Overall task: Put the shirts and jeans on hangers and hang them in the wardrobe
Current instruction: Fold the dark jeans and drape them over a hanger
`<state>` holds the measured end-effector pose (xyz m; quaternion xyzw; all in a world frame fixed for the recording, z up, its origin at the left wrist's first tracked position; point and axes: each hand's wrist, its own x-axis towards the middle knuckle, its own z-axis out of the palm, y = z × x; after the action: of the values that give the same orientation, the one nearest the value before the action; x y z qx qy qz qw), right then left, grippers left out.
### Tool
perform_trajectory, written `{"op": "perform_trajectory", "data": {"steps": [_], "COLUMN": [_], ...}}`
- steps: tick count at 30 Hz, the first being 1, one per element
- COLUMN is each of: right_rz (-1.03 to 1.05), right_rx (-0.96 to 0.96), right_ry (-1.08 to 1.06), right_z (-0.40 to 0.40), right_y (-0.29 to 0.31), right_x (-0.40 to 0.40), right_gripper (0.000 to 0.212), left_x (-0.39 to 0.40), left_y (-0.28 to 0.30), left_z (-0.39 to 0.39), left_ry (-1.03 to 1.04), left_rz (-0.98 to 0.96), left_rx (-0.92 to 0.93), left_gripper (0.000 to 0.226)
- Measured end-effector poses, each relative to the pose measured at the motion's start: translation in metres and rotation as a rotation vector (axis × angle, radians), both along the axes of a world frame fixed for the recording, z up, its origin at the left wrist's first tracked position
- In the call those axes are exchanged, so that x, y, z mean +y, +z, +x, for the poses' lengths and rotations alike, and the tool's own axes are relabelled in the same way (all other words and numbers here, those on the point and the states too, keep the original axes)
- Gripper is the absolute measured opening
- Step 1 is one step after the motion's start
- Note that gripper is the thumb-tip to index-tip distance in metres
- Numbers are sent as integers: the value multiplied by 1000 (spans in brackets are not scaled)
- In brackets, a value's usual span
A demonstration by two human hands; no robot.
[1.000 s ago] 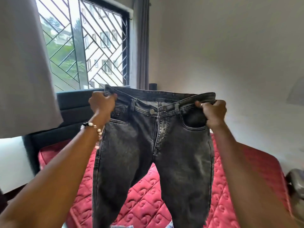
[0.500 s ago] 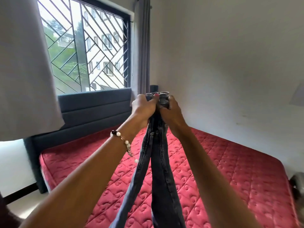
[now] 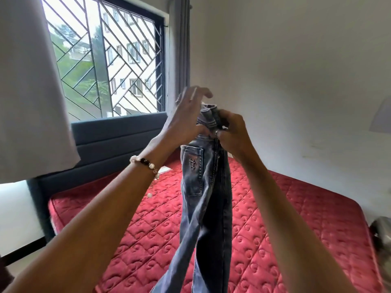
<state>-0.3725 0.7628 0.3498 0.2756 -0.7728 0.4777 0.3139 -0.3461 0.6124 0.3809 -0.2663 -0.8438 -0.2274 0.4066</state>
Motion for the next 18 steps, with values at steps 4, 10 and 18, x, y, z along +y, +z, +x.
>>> {"op": "perform_trajectory", "data": {"steps": [4,10,18], "right_rz": [-208,-226,130], "right_rx": [6,-18,-387], "right_ry": [147,41,-39], "right_z": [8,16,5], "right_y": [8,-46,-161], "right_x": [9,36,56], "right_gripper": [47,45,28], "left_x": [1,19,41], "left_y": [9,9,29], "left_z": [-11,-13,-13], "left_ry": [45,358,512], "left_rz": [-165,-11,92], "left_rx": [12,282,468], "left_gripper": [78,46,36]}}
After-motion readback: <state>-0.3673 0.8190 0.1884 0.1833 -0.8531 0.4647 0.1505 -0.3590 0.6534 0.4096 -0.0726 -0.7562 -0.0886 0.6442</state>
